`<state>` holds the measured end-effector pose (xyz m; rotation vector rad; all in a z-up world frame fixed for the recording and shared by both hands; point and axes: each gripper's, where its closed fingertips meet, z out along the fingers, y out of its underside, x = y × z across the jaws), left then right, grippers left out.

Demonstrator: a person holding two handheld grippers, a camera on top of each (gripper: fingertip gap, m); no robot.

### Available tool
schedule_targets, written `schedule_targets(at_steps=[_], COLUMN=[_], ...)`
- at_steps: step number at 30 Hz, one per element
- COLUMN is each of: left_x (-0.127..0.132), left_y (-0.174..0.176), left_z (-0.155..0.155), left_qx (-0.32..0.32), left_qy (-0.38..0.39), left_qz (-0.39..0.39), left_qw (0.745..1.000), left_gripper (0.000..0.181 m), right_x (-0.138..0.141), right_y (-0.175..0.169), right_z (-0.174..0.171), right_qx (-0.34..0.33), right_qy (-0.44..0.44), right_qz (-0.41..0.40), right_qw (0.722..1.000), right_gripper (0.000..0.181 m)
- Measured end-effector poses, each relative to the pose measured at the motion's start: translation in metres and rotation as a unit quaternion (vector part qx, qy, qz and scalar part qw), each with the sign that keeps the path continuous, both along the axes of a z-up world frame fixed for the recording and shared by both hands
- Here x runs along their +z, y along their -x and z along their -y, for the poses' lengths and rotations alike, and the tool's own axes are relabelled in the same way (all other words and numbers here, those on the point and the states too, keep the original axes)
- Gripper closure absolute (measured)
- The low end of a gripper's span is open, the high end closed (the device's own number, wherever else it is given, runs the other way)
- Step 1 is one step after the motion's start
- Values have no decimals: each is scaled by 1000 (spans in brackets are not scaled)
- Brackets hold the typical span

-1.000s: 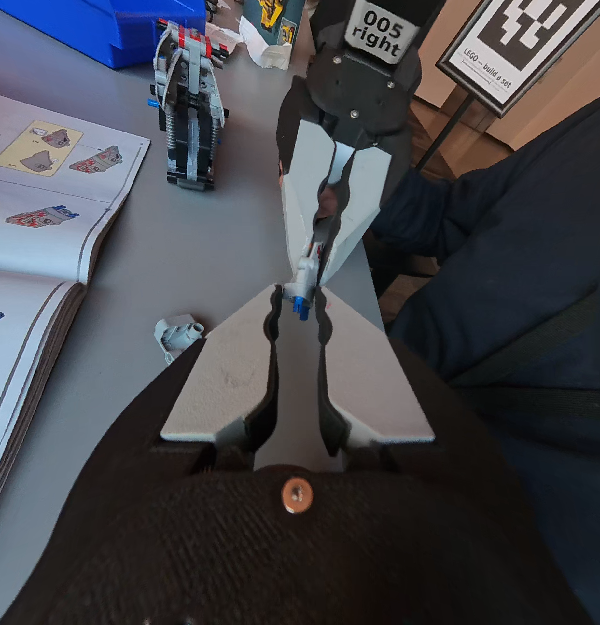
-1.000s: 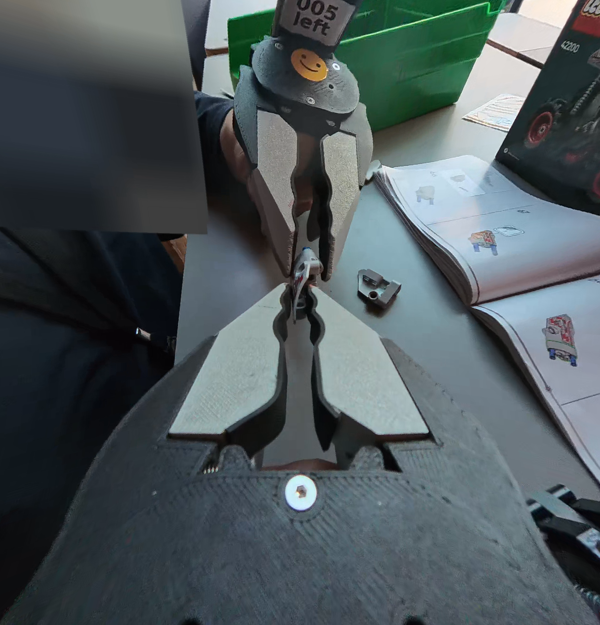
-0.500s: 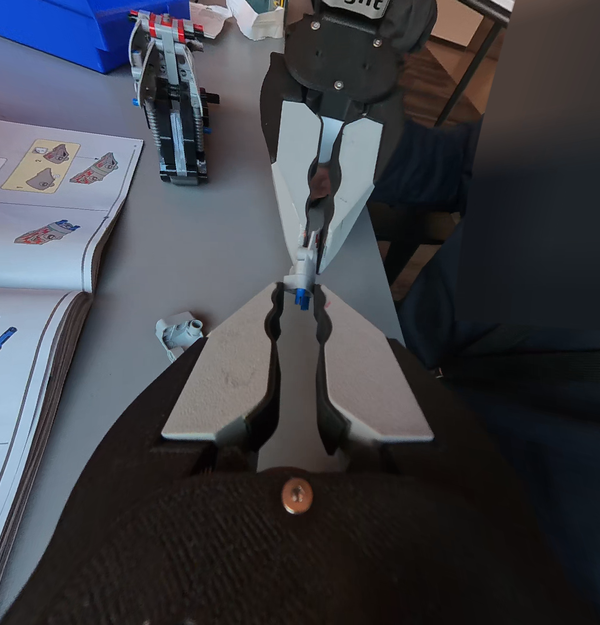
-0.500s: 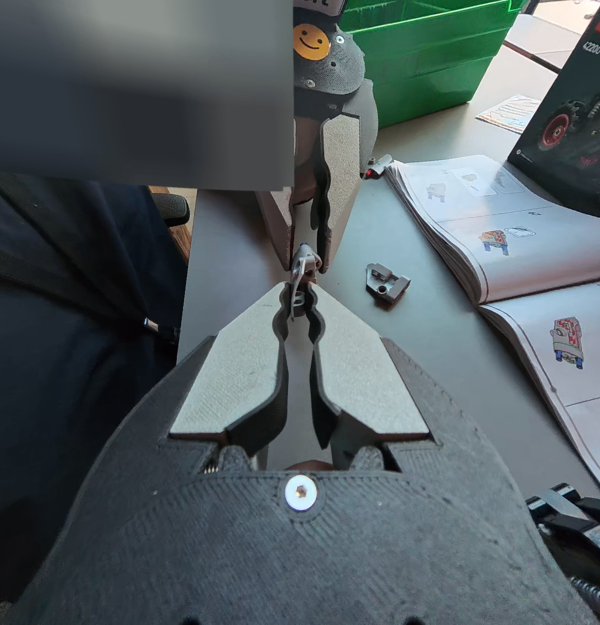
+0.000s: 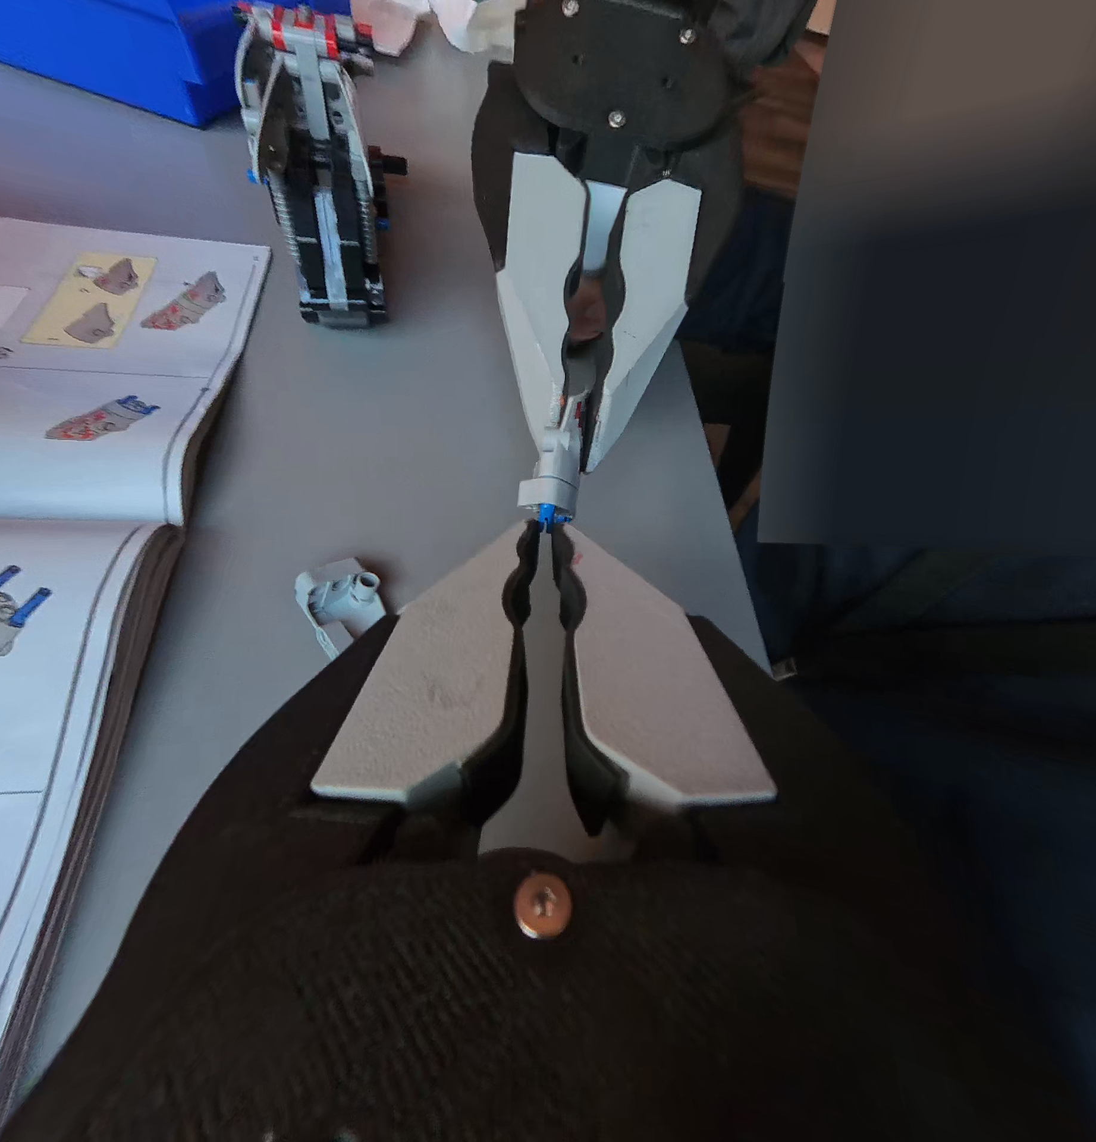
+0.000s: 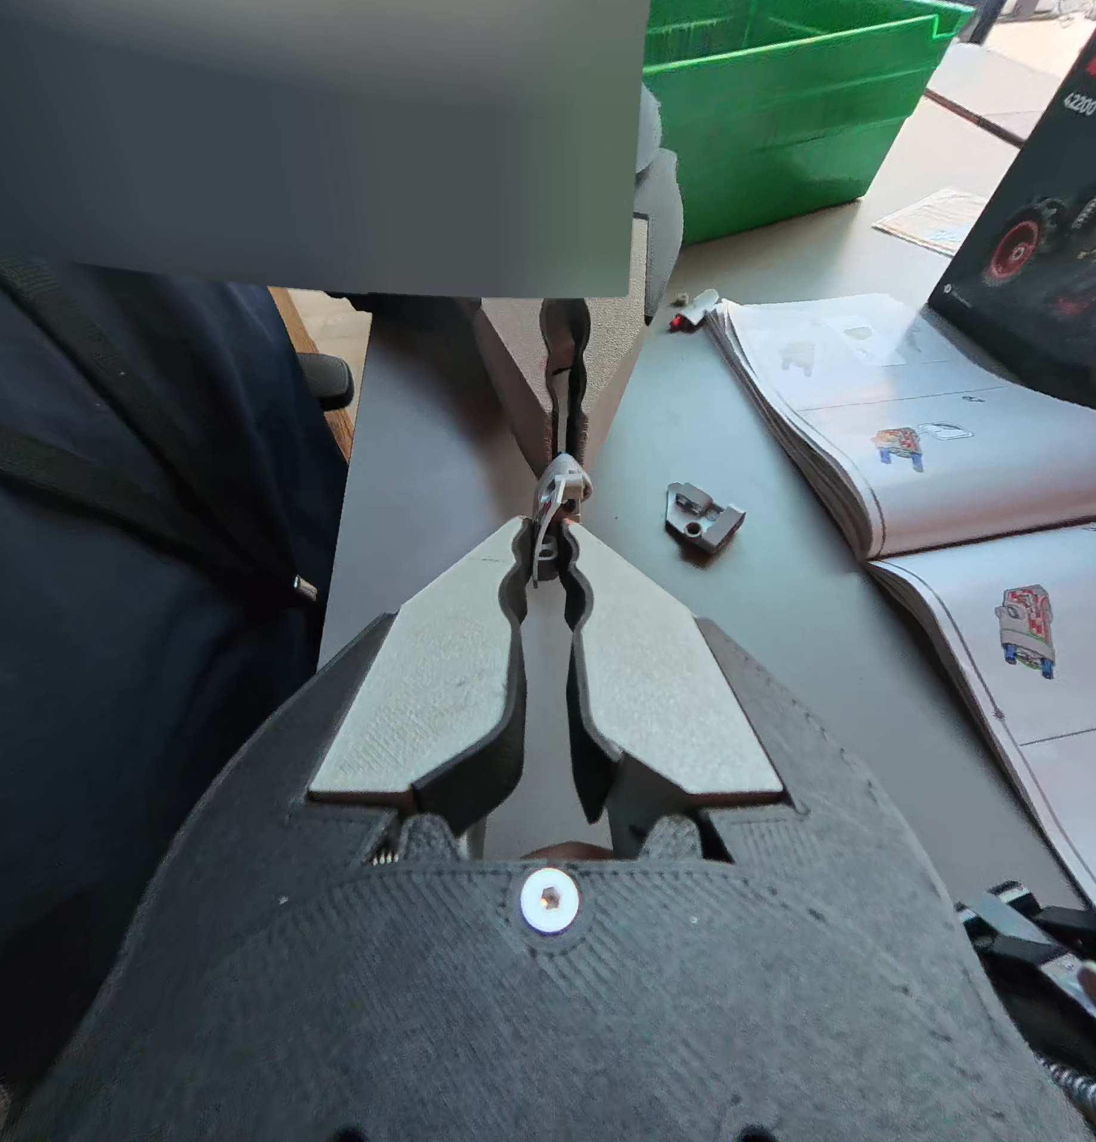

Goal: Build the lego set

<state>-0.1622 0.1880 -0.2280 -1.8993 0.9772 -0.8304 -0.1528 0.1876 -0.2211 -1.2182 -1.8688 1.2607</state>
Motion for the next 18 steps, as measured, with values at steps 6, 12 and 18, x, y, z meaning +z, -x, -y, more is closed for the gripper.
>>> schedule_targets(at_steps=[6,12,18], left_x=[7,15,9], left_y=[2,-6,-3], left_z=[-1,8,7], left_qx=[8,-12,-3], left_qy=[0,4,-18], left_qz=[22,60,24], left_qw=[1000,998,1000], left_gripper=[154,166,166], right_x=[6,6,1], right_y=[5,9,12], right_z=[5,15,13], right_qx=[12,21,19], right_qy=[-9,-31,-17], right_qz=[-25,-36,-11], right_qw=[1000,999,1000], right_gripper=[176,176,174])
